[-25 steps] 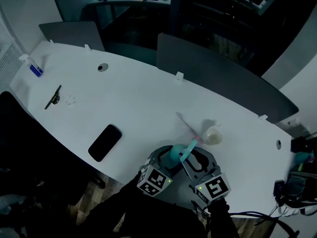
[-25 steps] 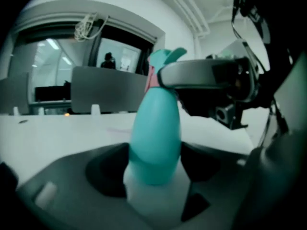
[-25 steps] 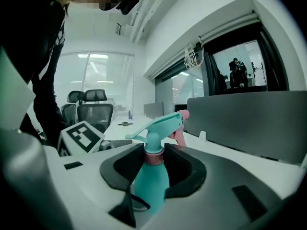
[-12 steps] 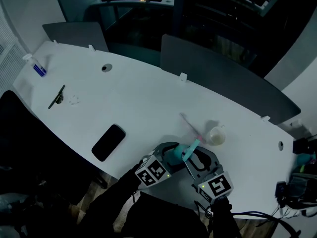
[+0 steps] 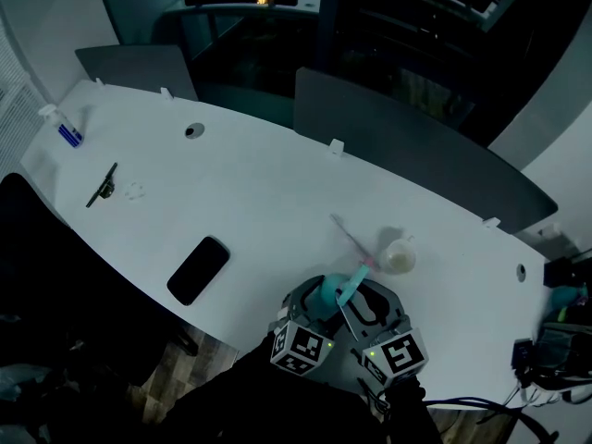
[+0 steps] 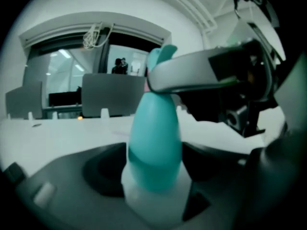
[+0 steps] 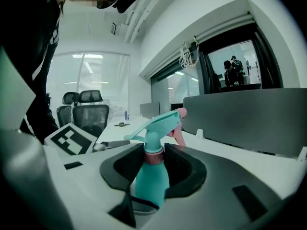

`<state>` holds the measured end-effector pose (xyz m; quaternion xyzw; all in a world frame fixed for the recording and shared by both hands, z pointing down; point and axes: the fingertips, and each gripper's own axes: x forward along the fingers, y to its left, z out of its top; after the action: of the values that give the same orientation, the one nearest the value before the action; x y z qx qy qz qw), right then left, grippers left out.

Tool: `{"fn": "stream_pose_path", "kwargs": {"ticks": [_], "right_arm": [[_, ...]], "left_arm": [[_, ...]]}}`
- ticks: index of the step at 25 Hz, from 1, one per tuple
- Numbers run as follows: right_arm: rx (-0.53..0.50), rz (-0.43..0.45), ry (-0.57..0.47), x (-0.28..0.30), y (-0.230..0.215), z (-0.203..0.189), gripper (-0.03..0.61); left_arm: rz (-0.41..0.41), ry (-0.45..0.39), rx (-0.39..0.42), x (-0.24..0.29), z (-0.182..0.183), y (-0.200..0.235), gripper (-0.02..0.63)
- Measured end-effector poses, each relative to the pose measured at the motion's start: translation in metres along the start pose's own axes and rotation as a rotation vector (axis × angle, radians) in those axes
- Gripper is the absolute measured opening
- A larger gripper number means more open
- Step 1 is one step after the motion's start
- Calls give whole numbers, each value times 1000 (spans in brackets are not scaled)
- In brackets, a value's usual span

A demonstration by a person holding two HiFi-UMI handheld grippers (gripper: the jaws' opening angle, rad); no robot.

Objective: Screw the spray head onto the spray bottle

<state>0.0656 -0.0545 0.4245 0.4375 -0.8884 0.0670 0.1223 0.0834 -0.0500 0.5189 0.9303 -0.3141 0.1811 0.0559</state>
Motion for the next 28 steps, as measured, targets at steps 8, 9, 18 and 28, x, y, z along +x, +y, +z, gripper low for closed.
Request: {"fn": "stream_pose_path", "kwargs": {"ticks": [8,9,18,28], "right_arm": [[2,33,9,1,0,0,133],[-1,22,9,0,-1,0,133],[-25,8,-14,-1,0,-1,133],[-45,-40,-43,-10,-3,7,137]], "left_arm": [[-353,14,89,-2,14,-4,347],[-289,1,66,-2,14,-3,345],[-49,-65,-34,-1,13,-2,350],[-72,-90,-20,-17,21,4,407]]}}
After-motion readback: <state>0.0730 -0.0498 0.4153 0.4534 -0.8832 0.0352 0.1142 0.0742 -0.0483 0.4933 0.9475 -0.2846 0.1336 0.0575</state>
